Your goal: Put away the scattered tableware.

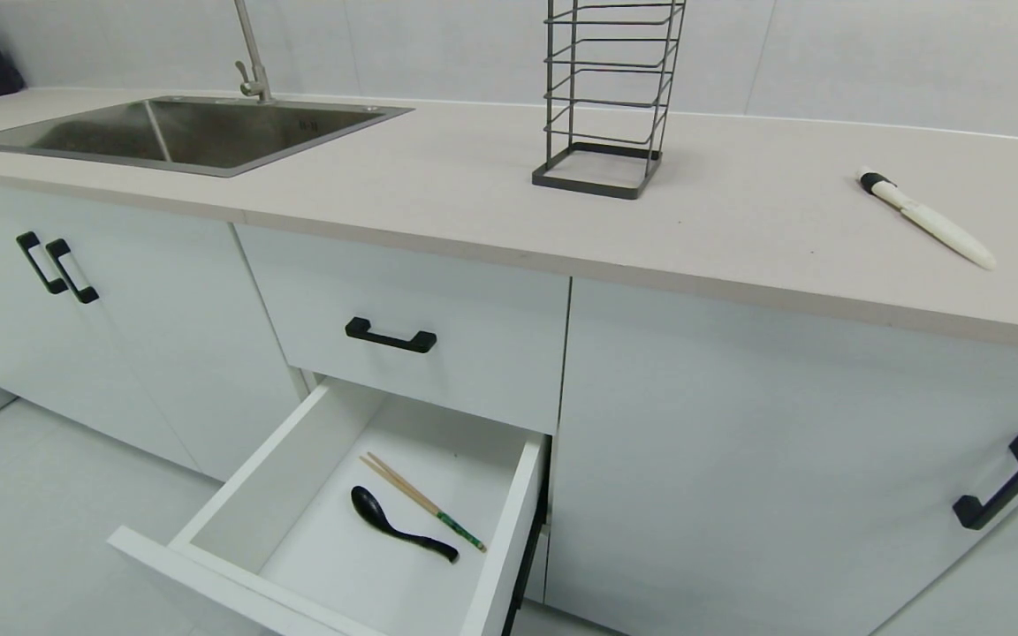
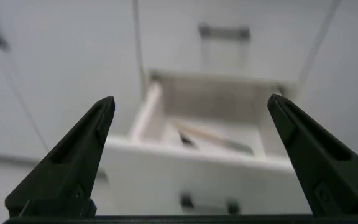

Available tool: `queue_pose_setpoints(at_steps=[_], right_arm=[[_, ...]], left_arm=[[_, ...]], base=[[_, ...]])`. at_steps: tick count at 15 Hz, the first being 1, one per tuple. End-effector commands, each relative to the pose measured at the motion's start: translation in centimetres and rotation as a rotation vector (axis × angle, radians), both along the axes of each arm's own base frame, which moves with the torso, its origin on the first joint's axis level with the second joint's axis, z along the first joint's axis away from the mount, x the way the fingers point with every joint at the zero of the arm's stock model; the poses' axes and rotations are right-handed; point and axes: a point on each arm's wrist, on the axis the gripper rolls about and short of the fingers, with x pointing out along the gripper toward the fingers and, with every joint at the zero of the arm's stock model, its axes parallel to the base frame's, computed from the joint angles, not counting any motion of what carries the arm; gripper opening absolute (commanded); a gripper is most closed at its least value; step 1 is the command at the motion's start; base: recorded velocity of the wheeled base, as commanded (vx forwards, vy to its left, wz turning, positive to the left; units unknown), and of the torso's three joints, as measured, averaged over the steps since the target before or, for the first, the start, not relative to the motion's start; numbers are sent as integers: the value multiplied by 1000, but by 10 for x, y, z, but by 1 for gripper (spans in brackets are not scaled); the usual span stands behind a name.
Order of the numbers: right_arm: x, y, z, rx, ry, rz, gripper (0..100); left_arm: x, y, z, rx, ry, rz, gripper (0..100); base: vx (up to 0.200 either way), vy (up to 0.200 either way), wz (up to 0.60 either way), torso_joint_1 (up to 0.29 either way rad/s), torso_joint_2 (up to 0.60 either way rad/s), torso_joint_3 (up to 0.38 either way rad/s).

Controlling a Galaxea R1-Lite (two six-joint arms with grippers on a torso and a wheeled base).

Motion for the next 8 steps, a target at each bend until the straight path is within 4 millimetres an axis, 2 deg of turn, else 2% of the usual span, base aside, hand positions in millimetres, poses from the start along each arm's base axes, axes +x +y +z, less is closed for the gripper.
queue_pose_setpoints(at_steps=[1, 3, 5, 8], right_arm=[[-2, 1, -1, 6, -11, -62, 100], [-7, 1, -12, 26, 15, -76, 100], [-7, 1, -12, 23, 12, -73, 100], [-7, 5, -18, -73, 71, 67, 100]], left_arm=[[11, -1, 13, -27, 139, -65, 100], [26, -2, 13, -7, 258, -95, 100], [33, -2, 4, 50, 332, -145, 100], [42, -3, -9, 72, 465, -157, 100]], base=[[0, 0, 0, 0, 0, 0], [0, 0, 0, 0, 0, 0], [0, 0, 0, 0, 0, 0], [0, 0, 0, 0, 0, 0]])
